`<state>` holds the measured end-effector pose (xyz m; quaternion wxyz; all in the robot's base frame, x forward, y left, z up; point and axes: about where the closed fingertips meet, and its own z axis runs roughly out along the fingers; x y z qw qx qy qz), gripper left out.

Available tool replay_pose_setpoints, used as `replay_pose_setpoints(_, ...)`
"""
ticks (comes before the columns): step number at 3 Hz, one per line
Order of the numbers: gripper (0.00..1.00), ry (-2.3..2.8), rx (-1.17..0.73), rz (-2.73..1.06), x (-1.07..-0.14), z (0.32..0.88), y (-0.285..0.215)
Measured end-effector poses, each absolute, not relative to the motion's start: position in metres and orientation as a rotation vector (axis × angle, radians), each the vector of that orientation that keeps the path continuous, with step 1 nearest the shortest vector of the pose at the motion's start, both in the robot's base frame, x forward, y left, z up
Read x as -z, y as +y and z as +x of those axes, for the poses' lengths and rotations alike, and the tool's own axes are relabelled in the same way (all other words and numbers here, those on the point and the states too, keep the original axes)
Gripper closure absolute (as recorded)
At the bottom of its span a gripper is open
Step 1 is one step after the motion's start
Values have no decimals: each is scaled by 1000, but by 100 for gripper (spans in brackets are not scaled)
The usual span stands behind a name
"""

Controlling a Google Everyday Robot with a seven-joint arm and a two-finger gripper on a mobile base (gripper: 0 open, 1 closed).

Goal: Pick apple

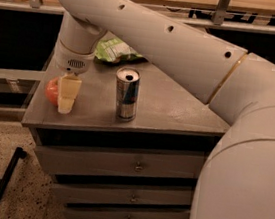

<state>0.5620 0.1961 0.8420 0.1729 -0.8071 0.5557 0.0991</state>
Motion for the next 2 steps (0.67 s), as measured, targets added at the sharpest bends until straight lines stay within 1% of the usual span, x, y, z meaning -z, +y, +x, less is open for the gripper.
replay_pose_setpoints(2, 64, 1548, -308, -2340, -836, 561, 207)
